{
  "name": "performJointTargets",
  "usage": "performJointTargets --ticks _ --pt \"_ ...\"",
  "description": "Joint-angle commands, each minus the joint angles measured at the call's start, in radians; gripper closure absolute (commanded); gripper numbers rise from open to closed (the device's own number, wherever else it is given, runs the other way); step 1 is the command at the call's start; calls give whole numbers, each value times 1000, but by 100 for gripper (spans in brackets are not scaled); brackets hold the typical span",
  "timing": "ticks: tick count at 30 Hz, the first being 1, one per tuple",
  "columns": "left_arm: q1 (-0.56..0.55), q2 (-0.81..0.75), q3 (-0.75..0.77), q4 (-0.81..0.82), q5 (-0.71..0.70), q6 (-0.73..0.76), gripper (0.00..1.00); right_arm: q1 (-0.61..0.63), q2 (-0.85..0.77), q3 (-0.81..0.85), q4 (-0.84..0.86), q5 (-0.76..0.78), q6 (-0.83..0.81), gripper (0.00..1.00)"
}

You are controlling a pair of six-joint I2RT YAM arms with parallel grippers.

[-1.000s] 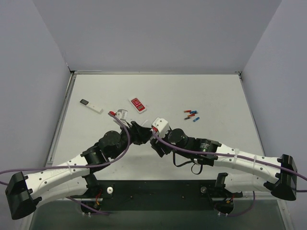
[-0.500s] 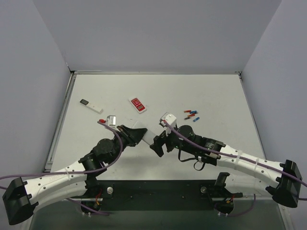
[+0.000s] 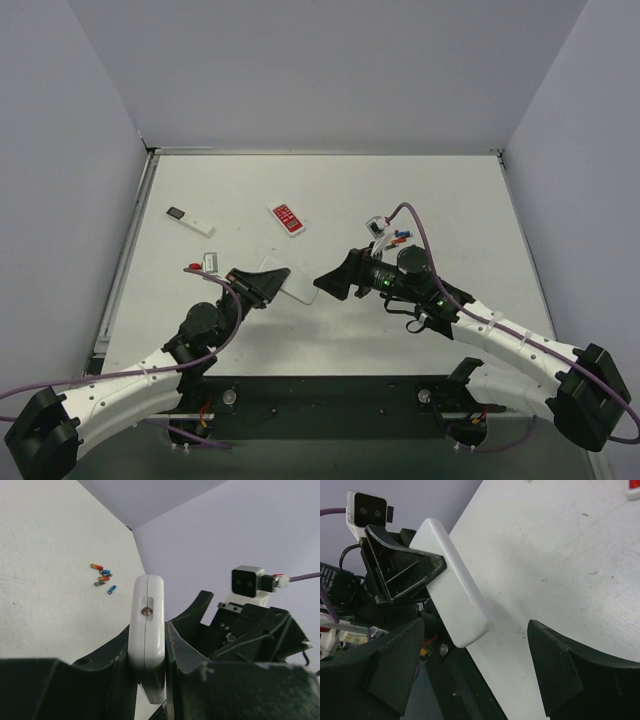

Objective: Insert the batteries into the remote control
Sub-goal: Adjust the remote control, then remove the battery cover from the remote control.

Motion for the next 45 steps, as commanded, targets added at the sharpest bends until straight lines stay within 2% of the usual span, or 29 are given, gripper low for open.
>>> performJointTargets --ticks 1,5,9,19,28,31,37,45 --pt "6 2 15 191 33 -46 100 -3 46 -24 201 -27 172 22" --pt "5 8 14 211 33 -68 100 -3 96 -42 298 -33 249 26" --pt "5 19 10 238 27 -81 100 -3 129 -52 375 -54 298 37" --pt "5 70 24 286 -4 -107 100 11 171 -67 451 -93 330 42" --pt "8 71 4 389 -49 -151 100 -1 172 -118 405 -54 327 71" --pt "20 32 6 364 -58 -144 100 -17 166 -145 418 -53 344 78" --pt "41 2 -9 326 -81 -139 100 -24 134 -153 382 -43 330 83" --pt "46 63 18 263 -47 -78 100 -32 133 -161 399 -51 344 84"
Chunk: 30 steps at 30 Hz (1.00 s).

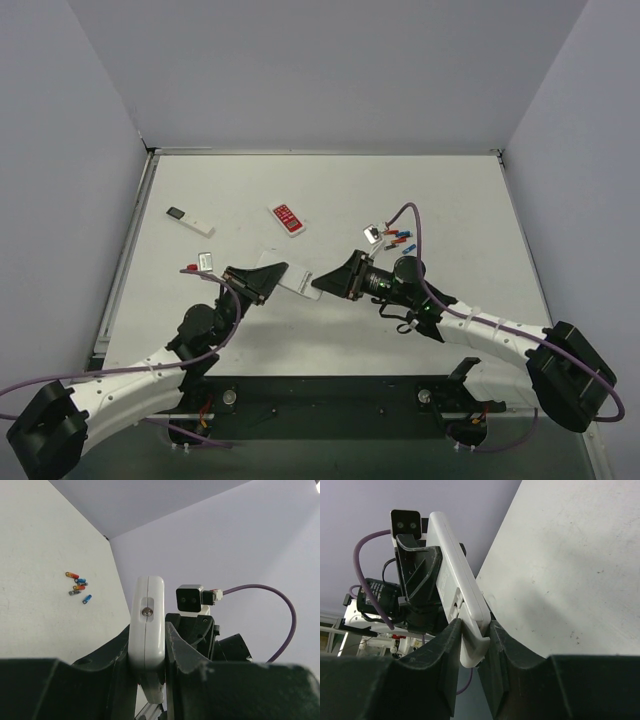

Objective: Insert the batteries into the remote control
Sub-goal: Remove the battery cover from the remote control, then place the battery cover at the center of the board.

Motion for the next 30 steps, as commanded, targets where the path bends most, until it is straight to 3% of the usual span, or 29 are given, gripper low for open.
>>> performJointTargets --ticks 1,4,8,15,21,30 --pt "23 28 38 66 -51 50 100 -29 -19 -25 -31 35 -29 84" --pt "22 70 9 84 -66 60 100 -43 -11 -35 -26 40 -17 86" --pt "23 107 -15 78 -104 103 100 -71 11 -63 17 32 17 99" --pt "58 124 -51 27 -132 155 100 -111 72 -71 15 22 -17 100" --pt "95 -5 -106 -111 -137 129 100 -154 257 -39 14 -30 -50 100" --pt "104 -276 -169 -310 -121 80 100 -160 593 15 178 -104 -9 100"
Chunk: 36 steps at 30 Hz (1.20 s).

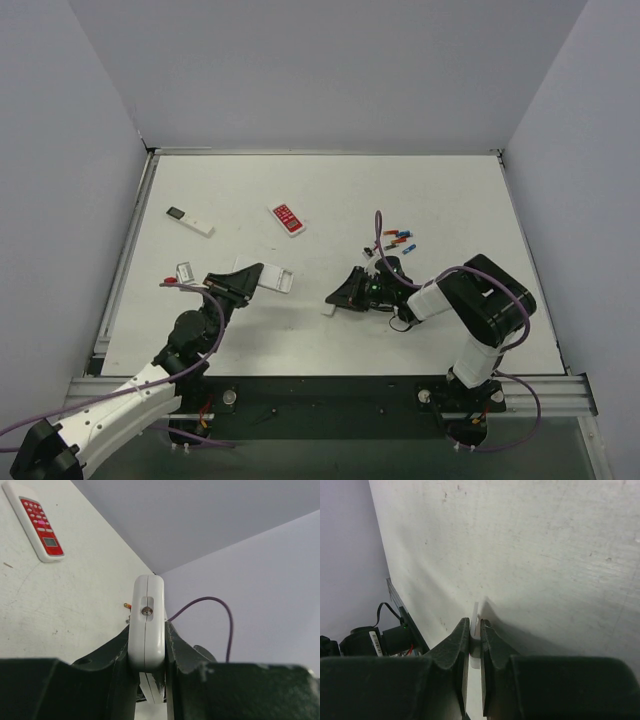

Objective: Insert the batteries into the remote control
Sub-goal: Place the battery cover at the center of the board, then pick up the battery from the center of the board.

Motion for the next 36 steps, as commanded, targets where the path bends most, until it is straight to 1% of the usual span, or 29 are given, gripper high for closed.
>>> performJointTargets --ticks 1,3,4,5,6,8,9,10,12,14,15,16,17,18,19,21,22,24,25,27,31,32,34,36 --pt "9 -109 -107 -97 1 -32 100 -4 72 33 119 -36 -4 100" --pt "9 -138 -113 -116 3 -40 100 -11 85 27 77 -10 -18 99" --pt "8 -158 -121 -128 1 -42 100 -11 82 28 48 1 -44 97" --pt "8 -164 -124 -131 1 -43 100 -17 81 30 11 18 -58 93" --pt "8 -170 -125 -134 0 -48 100 -19 73 31 -53 32 -73 91" --pt "9 -176 -128 -131 3 -49 100 -25 64 41 -124 64 -105 82" --pt "9 -175 -128 -131 3 -49 100 -27 52 42 -197 76 -116 79" --pt "8 -170 -128 -125 4 -48 100 -27 43 44 -234 114 -122 72" --pt "8 -161 -127 -117 12 -48 100 -33 17 44 -318 142 -139 66" --pt "9 -146 -124 -108 21 -46 100 -36 -12 44 -368 185 -151 57" --pt "9 -141 -125 -102 23 -46 100 -36 -25 45 -423 200 -157 54" --pt "9 -129 -125 -88 27 -46 100 -36 -34 48 -450 210 -162 47" --pt "9 -126 -124 -84 32 -46 100 -36 -45 61 -484 243 -171 41" --pt "9 -120 -122 -79 34 -48 100 -36 -68 67 -562 257 -189 38" --pt "9 -114 -122 -76 37 -48 100 -37 -80 73 -596 272 -199 31" --pt "9 -108 -118 -76 44 -51 100 -36 -120 87 -695 329 -232 26" --pt "9 -104 -118 -74 50 -52 100 -37 -135 90 -725 351 -246 21" --pt "9 -98 -113 -76 57 -48 100 -36 -183 105 -820 424 -275 17" --pt "9 -97 -112 -76 64 -48 100 -36 -198 111 -854 446 -307 13" --pt "12 -94 -112 -76 72 -48 100 -36 -247 128 -936 501 -346 11" --pt "14 -80 -95 -78 121 -31 100 -45 -350 182 -1061 565 -476 10" --pt "16 -75 -84 -78 133 -23 100 -65 -384 202 -1114 566 -493 10" --pt "19 -51 -78 -58 178 -5 100 -95 -405 258 -1161 624 -521 10" --pt "22 -10 -69 -21 207 -3 100 -160 -418 298 -1213 648 -535 11"
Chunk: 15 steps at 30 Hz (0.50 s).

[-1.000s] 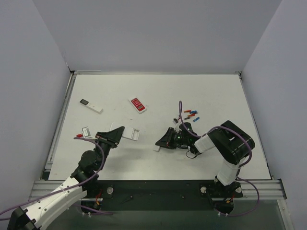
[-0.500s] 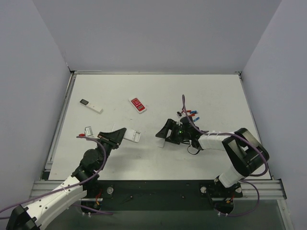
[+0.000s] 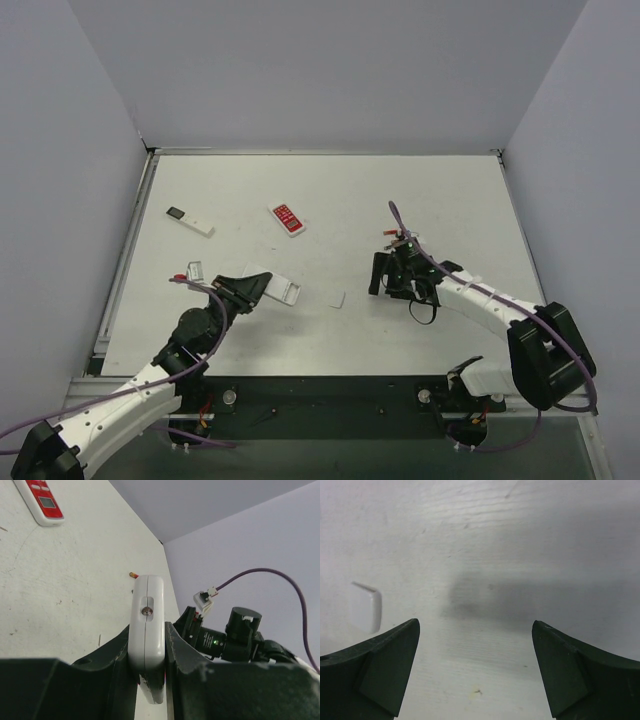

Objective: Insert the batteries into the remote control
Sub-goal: Pick up the battery from the center of the board.

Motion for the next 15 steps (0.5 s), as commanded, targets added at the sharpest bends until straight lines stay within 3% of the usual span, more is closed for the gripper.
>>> performJointTargets --ticks 1,6,12,15 --pt "10 67 -66 121 121 21 100 -112 -47 125 -233 146 -98 12" --pt "12 176 -46 205 218 38 100 -251 24 251 -284 211 -69 14" --pt "16 215 -3 210 279 72 100 -304 200 418 -313 228 18 27" --pt "19 216 5 198 288 79 100 -302 280 464 -316 225 105 38"
